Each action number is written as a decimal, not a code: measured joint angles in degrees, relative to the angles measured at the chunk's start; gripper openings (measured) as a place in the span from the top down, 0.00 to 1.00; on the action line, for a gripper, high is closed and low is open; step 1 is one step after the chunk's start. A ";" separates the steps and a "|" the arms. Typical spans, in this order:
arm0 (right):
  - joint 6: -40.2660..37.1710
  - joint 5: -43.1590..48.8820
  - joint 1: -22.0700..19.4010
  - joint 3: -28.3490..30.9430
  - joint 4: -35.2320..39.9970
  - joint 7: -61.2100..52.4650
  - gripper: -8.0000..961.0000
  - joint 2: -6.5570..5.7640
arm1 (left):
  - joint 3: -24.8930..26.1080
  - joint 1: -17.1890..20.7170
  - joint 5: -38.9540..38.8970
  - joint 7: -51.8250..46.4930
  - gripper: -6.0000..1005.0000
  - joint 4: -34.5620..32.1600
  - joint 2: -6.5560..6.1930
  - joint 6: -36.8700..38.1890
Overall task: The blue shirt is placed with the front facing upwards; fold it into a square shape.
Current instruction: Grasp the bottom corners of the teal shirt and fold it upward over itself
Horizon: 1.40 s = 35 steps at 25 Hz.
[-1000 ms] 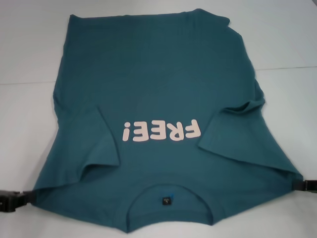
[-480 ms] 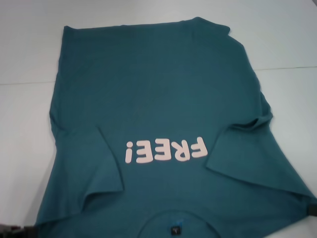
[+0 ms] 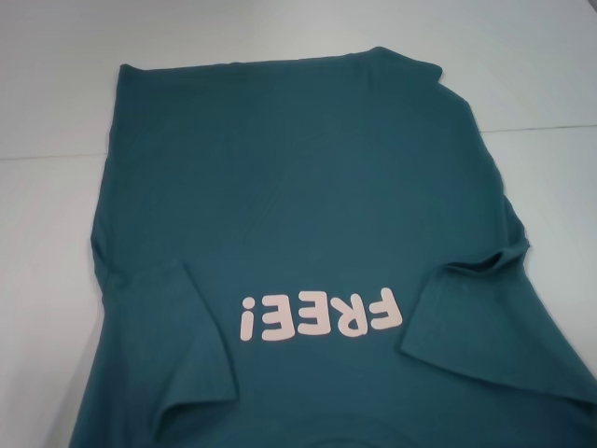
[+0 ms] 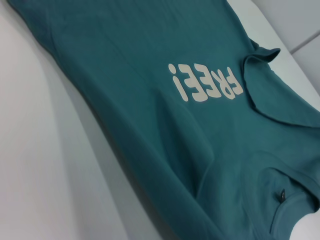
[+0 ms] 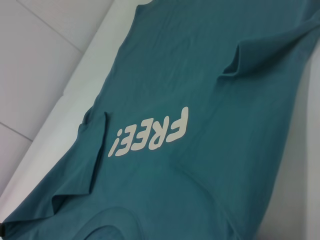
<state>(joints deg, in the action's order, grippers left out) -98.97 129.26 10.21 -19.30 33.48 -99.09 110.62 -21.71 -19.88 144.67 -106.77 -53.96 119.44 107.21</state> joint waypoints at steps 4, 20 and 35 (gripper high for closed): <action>-0.40 0.13 -0.83 0.03 0.10 0.60 0.98 -0.05 | 1.70 0.60 0.77 0.85 0.98 -0.06 0.00 1.52; 3.45 -0.40 7.33 1.64 -0.75 0.78 0.98 1.19 | 2.64 -7.48 -1.92 1.69 0.98 7.10 -1.23 -5.39; 18.17 -1.01 22.77 2.61 -2.32 -1.76 0.98 1.44 | 2.42 -21.71 -10.27 -3.86 0.98 15.80 -4.55 -24.30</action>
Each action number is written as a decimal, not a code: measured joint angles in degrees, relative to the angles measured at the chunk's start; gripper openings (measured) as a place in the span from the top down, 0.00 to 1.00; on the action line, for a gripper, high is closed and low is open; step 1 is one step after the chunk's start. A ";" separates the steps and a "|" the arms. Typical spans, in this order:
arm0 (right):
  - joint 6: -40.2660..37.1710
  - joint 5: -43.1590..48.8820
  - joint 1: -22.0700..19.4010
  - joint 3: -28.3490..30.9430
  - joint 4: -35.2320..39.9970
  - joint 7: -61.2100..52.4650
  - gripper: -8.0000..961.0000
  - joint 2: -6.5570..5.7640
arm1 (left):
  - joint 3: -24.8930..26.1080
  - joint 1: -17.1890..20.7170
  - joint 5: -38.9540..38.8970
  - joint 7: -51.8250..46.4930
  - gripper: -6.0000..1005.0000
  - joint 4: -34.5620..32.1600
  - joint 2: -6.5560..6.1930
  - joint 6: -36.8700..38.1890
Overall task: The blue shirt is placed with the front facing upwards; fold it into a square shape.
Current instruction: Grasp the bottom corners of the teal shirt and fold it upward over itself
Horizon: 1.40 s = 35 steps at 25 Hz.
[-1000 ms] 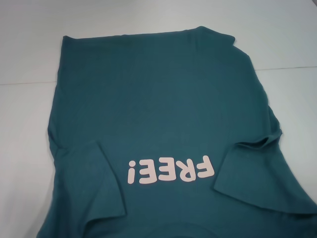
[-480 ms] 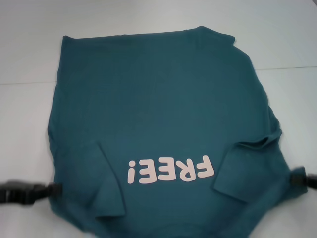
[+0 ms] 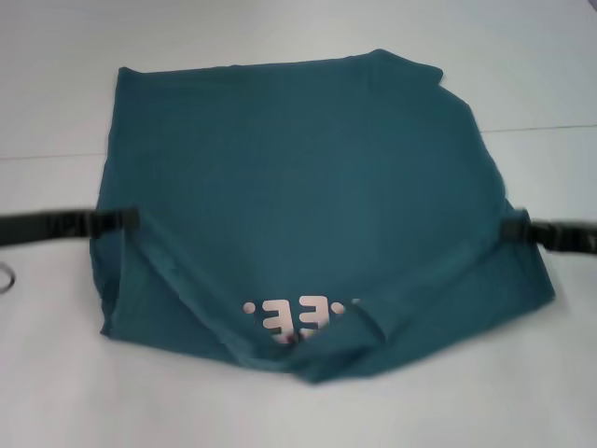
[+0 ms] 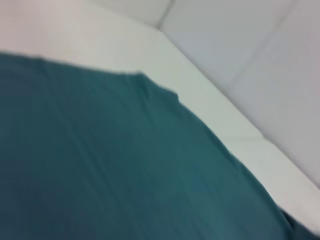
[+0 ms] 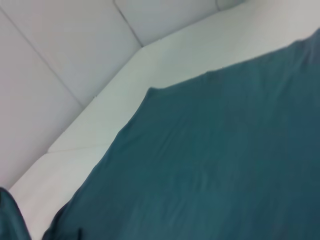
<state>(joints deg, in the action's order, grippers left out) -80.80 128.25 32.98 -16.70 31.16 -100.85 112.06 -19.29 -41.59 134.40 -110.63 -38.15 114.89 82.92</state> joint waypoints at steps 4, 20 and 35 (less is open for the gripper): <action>6.35 0.05 4.37 -0.20 -2.02 -0.89 0.98 -0.29 | 0.06 -2.74 -2.46 -0.67 0.98 2.24 -0.64 -5.99; 20.88 0.08 14.03 -7.82 -2.12 -11.70 0.98 -2.85 | -0.25 -9.23 -8.35 -1.60 0.98 5.78 -1.40 -22.51; 29.95 -0.02 15.54 -10.54 -6.64 -12.71 0.97 -2.97 | -0.35 -9.82 -11.75 2.29 0.98 12.38 -0.13 -32.01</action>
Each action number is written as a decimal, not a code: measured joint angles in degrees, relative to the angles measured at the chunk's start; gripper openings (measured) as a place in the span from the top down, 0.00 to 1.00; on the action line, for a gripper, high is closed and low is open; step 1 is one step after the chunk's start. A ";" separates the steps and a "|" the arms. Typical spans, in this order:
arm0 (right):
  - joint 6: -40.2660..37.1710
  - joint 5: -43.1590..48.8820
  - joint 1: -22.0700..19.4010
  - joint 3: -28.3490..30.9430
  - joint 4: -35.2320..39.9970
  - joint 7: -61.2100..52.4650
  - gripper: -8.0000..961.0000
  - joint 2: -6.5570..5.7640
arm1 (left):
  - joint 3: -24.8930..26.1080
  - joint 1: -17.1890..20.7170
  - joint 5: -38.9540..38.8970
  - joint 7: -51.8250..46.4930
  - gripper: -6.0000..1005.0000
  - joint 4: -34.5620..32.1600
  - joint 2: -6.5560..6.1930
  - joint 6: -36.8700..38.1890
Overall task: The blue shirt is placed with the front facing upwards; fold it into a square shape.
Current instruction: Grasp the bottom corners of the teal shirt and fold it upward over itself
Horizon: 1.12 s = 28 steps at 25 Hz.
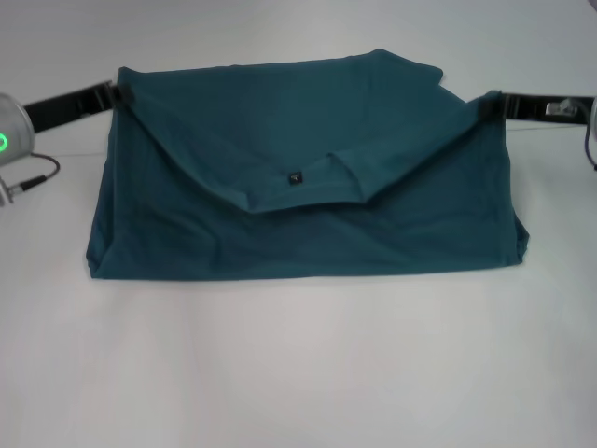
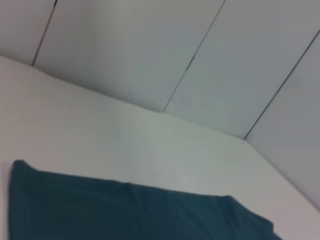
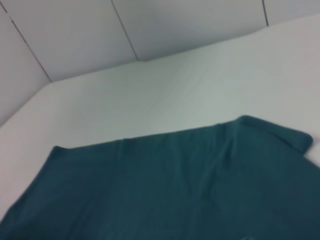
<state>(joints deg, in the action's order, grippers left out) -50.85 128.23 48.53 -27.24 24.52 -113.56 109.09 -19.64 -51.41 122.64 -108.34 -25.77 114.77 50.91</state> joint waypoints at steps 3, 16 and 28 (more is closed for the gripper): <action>1.51 -0.02 0.11 -0.15 -1.20 0.65 0.97 0.30 | -0.04 0.17 -0.06 1.00 0.98 0.75 0.50 -1.66; 9.21 0.18 0.21 -0.40 -4.75 4.65 0.97 2.74 | 0.10 0.75 -0.99 5.48 0.98 3.01 2.24 -6.66; 11.27 0.14 -0.27 -0.94 -4.83 5.45 0.97 4.09 | -0.14 1.87 -0.99 7.55 0.98 2.55 3.63 -6.33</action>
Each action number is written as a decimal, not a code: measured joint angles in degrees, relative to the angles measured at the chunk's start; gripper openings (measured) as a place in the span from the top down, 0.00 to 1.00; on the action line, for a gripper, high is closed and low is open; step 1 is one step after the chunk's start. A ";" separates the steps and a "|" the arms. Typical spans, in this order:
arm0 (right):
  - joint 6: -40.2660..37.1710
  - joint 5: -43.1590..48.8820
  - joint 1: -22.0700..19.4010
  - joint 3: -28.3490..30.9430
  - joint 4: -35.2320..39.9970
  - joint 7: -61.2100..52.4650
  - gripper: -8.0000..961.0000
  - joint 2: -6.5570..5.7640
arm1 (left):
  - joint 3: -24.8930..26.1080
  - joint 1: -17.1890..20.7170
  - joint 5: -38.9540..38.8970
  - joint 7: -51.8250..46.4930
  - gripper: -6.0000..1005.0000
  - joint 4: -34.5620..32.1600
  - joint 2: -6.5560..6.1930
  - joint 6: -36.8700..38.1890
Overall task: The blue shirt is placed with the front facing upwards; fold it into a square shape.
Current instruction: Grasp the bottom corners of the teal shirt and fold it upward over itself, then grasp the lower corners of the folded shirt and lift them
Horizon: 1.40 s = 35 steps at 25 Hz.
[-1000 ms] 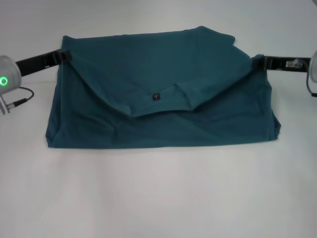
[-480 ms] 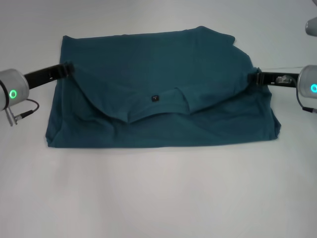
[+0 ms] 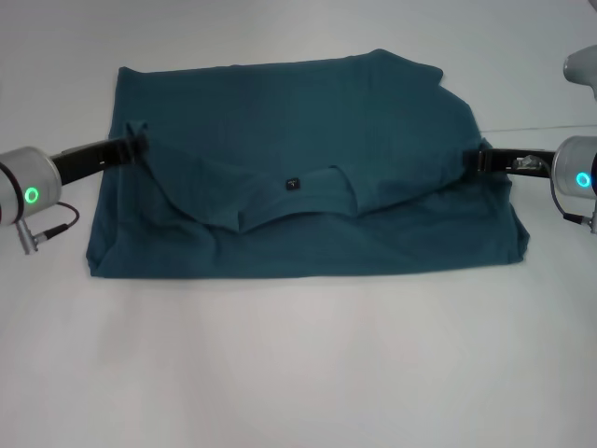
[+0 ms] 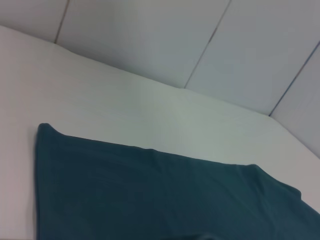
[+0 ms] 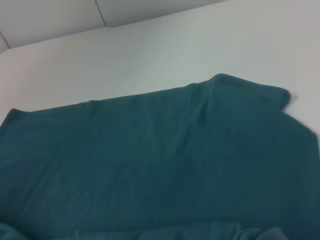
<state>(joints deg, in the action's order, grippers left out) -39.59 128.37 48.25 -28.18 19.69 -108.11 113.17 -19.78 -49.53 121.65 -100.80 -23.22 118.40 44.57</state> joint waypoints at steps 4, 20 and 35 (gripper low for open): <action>-0.02 0.10 -0.10 -0.15 0.40 0.46 0.97 0.18 | 0.00 0.15 0.17 1.14 0.98 -0.27 0.74 -0.29; -1.81 -0.31 -0.80 -0.74 7.68 3.59 0.38 1.31 | 0.00 7.09 -8.28 0.46 0.36 -12.20 2.73 6.11; -15.95 -1.10 -10.62 -0.35 18.70 1.43 0.31 3.54 | -6.00 14.31 -9.13 -1.43 0.11 -18.13 2.40 19.74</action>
<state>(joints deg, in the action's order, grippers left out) -55.54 127.27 37.64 -28.54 38.39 -106.68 116.71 -25.78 -35.22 112.52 -102.23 -41.35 120.80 64.31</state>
